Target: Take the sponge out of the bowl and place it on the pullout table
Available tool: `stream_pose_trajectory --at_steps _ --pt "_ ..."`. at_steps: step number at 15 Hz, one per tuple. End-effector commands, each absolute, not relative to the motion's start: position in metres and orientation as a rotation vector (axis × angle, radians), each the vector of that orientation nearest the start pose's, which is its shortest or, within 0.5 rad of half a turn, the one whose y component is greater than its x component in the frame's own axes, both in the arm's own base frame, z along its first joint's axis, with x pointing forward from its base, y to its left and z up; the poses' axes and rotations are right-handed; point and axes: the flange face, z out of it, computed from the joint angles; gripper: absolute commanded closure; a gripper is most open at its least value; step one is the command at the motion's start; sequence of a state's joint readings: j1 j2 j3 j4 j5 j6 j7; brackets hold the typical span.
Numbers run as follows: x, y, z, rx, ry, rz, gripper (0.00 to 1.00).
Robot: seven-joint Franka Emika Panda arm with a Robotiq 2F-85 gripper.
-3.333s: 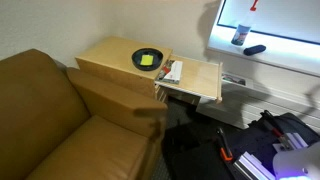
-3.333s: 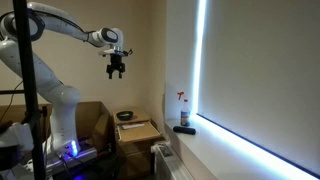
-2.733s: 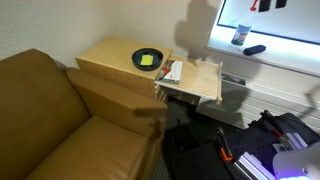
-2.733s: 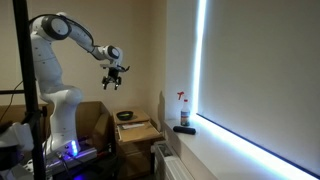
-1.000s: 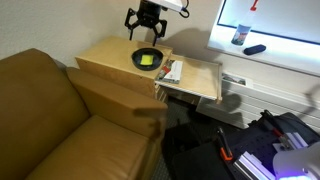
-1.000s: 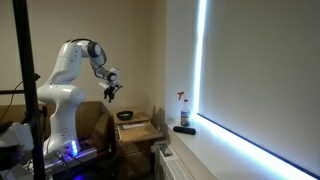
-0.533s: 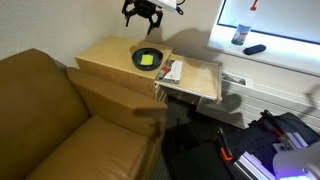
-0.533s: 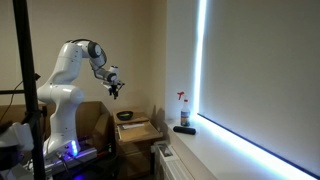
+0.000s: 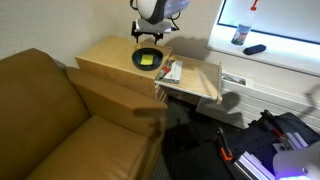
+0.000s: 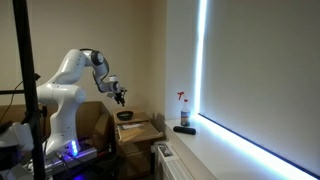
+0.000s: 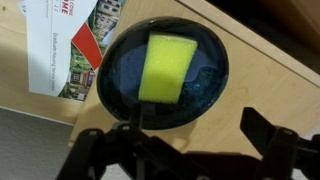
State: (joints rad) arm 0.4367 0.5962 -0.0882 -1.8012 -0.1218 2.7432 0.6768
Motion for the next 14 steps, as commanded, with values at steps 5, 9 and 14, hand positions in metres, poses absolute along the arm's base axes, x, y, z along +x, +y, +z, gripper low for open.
stream_pose_trajectory --at_steps 5,9,14 --pt "0.634 0.263 0.204 -3.085 0.347 -0.525 0.00" --pt "0.624 0.292 0.149 -3.109 0.349 -0.572 0.00" --pt "0.620 0.335 0.135 -3.021 0.415 -0.712 0.00"
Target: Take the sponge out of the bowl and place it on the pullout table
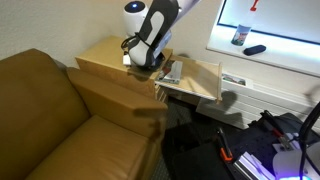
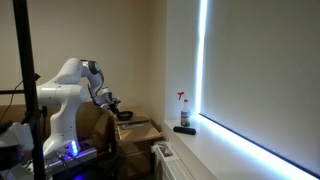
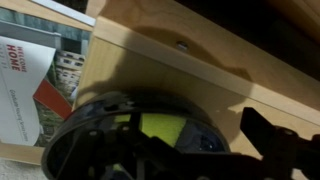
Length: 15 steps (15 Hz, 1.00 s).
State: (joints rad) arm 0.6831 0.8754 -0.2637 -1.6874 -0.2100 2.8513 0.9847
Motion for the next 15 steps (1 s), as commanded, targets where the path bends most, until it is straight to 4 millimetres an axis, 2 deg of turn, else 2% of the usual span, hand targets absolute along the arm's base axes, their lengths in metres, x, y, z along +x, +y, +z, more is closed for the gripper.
stream_pose_trajectory --at_steps 1,4,5,7,9,10,11,15 --pt "0.619 0.342 0.137 -3.004 0.420 -0.738 0.00" --pt "0.618 0.352 0.165 -2.935 0.459 -0.814 0.00" --pt "0.638 0.319 0.188 -2.919 0.477 -0.880 0.00" --pt "0.652 0.296 0.213 -2.895 0.528 -0.970 0.00" --pt "0.674 0.256 0.244 -2.889 0.629 -1.071 0.00" --pt "0.676 0.238 0.258 -2.903 0.668 -1.018 0.00" --pt "0.677 0.230 0.271 -2.911 0.663 -0.911 0.00" --pt "0.681 0.200 0.326 -2.836 0.604 -0.706 0.00"
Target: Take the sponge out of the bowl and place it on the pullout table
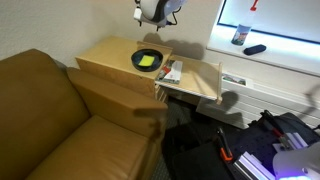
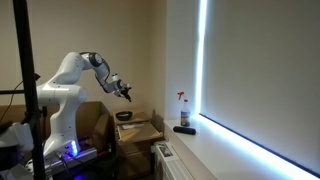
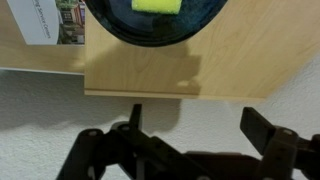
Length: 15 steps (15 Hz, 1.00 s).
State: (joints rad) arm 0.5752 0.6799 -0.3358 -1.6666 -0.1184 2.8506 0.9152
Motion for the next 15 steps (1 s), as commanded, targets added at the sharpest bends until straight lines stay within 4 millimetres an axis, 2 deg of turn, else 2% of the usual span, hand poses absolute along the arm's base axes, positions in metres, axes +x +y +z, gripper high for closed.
stream_pose_trajectory --at_steps 1,2,3,5,6,8,11,13,15 --pt "0.684 0.189 0.337 -2.824 0.618 -0.633 0.00" --pt "0.684 0.179 0.349 -2.816 0.630 -0.551 0.00" --pt "0.693 0.192 0.329 -2.823 0.649 -0.674 0.00" --pt "0.693 0.178 0.351 -2.814 0.647 -0.605 0.00" --pt "0.692 0.174 0.356 -2.812 0.649 -0.599 0.00" --pt "0.692 0.173 0.351 -2.839 0.667 -0.563 0.00" --pt "0.688 0.170 0.332 -2.876 0.690 -0.470 0.00" --pt "0.682 0.184 0.299 -2.895 0.723 -0.403 0.00" --pt "0.665 0.212 0.254 -2.911 0.731 -0.287 0.00"
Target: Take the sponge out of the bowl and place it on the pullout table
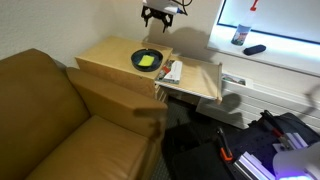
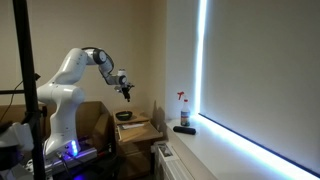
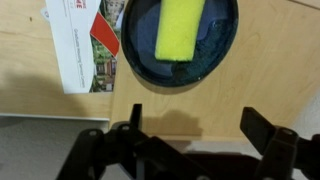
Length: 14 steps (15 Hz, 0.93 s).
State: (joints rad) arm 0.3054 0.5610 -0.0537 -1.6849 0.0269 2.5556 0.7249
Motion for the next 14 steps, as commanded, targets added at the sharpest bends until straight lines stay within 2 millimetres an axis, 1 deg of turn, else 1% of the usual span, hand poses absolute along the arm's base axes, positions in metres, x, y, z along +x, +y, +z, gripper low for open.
stream_pose_trajectory --at_steps 1,2,3,4,5,6,7,8,9,12,14 --pt "0.657 0.227 0.232 -2.914 0.736 -0.247 0.00" --pt "0.650 0.243 0.213 -2.914 0.737 -0.236 0.00" --pt "0.661 0.221 0.242 -2.921 0.723 -0.270 0.00" --pt "0.655 0.232 0.225 -2.928 0.719 -0.248 0.00" --pt "0.654 0.236 0.221 -2.931 0.712 -0.245 0.00" --pt "0.656 0.236 0.224 -2.928 0.713 -0.254 0.00" --pt "0.660 0.229 0.228 -2.930 0.733 -0.277 0.00" --pt "0.665 0.215 0.223 -2.956 0.768 -0.305 0.00" --pt "0.668 0.211 0.214 -2.957 0.790 -0.257 0.00" --pt "0.674 0.206 0.179 -2.959 0.801 -0.227 0.00" --pt "0.679 0.208 0.166 -2.942 0.791 -0.238 0.00"
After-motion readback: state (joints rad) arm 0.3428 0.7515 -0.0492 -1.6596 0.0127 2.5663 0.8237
